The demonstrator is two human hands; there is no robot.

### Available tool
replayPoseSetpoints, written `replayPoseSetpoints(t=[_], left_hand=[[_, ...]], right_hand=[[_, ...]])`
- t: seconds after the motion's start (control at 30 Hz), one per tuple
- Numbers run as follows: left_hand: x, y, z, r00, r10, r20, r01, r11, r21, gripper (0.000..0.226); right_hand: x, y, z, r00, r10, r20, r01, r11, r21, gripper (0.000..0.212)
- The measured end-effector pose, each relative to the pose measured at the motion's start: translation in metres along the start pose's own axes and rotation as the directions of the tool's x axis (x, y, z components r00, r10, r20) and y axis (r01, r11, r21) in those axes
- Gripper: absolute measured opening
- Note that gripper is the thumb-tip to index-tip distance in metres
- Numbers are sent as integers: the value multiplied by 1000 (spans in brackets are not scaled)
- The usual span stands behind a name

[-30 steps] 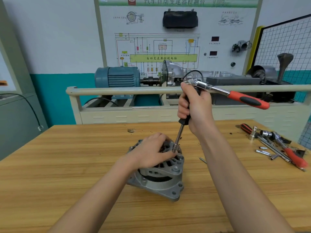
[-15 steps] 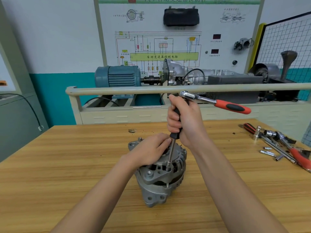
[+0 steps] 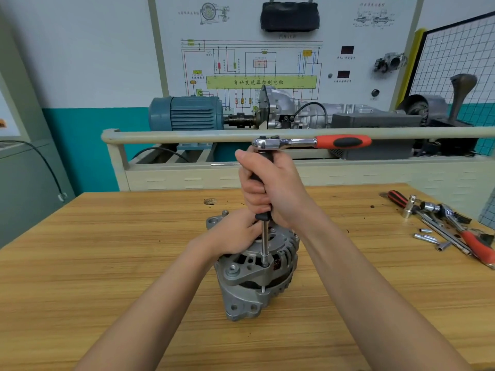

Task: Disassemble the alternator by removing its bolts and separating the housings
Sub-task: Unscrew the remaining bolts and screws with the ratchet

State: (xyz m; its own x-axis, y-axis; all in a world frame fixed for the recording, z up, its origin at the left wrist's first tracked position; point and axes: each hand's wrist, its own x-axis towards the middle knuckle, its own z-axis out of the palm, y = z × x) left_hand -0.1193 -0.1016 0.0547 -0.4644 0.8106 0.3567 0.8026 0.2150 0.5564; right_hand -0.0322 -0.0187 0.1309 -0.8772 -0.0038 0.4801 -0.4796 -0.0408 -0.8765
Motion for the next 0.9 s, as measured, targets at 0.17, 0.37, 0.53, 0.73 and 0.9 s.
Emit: replayPoseSetpoints(t=[0.17, 0.37, 0.53, 0.73, 0.9], left_hand=[[3, -2, 1, 1000, 16, 13, -16, 1000, -12, 34], [5, -4, 1, 1000, 18, 10, -18, 998, -52, 27], [4, -3, 2, 999, 47, -7, -47, 997, -57, 27], [6, -5, 4, 998, 59, -14, -60, 997, -42, 26], [6, -6, 6, 999, 42, -26, -42, 999, -31, 27]], right_hand=[[2, -2, -9, 994, 35, 101, -56, 977, 207, 35], [4, 4, -6, 999, 23, -28, -15, 971, 241, 38], [0, 8, 1, 982, -54, -183, 71, 994, 86, 37], [-4, 6, 10, 961, -98, -260, 97, 995, -16, 53], [-9, 6, 18, 904, -200, -378, 151, 976, -156, 49]])
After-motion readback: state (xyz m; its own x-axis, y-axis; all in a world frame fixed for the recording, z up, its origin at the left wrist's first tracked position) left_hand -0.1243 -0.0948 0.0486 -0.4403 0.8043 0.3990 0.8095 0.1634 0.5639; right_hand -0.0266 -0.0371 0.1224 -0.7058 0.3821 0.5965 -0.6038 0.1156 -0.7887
